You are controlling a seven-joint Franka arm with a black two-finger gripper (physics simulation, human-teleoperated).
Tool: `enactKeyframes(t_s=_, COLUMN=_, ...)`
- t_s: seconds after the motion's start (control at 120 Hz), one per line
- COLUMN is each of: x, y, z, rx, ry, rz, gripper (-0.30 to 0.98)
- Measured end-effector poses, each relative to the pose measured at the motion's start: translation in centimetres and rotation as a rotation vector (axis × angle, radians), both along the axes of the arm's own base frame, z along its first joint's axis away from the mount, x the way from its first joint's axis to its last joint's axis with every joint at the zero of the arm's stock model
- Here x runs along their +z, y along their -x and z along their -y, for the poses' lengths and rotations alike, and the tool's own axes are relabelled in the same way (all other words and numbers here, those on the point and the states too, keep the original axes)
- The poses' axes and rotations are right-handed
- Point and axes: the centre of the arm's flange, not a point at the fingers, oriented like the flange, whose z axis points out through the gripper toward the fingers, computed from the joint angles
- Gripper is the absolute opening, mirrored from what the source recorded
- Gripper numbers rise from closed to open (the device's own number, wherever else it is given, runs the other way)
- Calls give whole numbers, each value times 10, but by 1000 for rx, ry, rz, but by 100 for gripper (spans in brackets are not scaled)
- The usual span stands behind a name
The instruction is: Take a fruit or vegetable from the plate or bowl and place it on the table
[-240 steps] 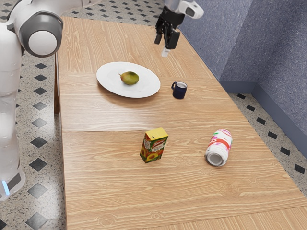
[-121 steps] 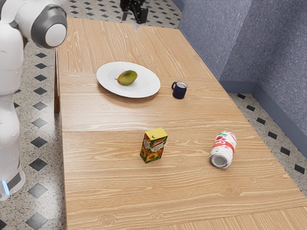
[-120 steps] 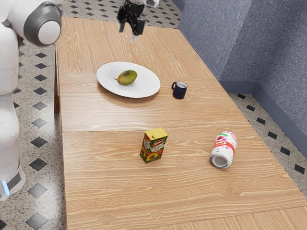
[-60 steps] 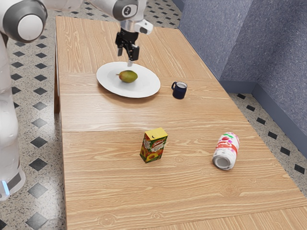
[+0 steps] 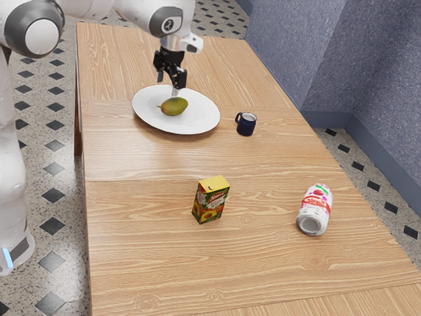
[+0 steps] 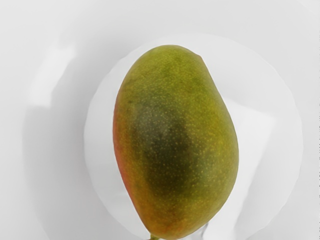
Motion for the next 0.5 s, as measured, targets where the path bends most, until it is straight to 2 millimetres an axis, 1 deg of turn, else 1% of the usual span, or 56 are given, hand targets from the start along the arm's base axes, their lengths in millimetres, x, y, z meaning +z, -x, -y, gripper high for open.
enactKeyframes(t_s=0.233, x=-7, y=2, z=-2, rx=12, ry=1, rz=-1, gripper=69)
enactKeyframes(t_s=0.367, x=-20, y=5, z=-6, rx=25, ry=7, rz=-16, gripper=69)
enactKeyframes(t_s=0.5, x=-25, y=5, z=-9, rx=31, ry=6, rz=-21, gripper=69)
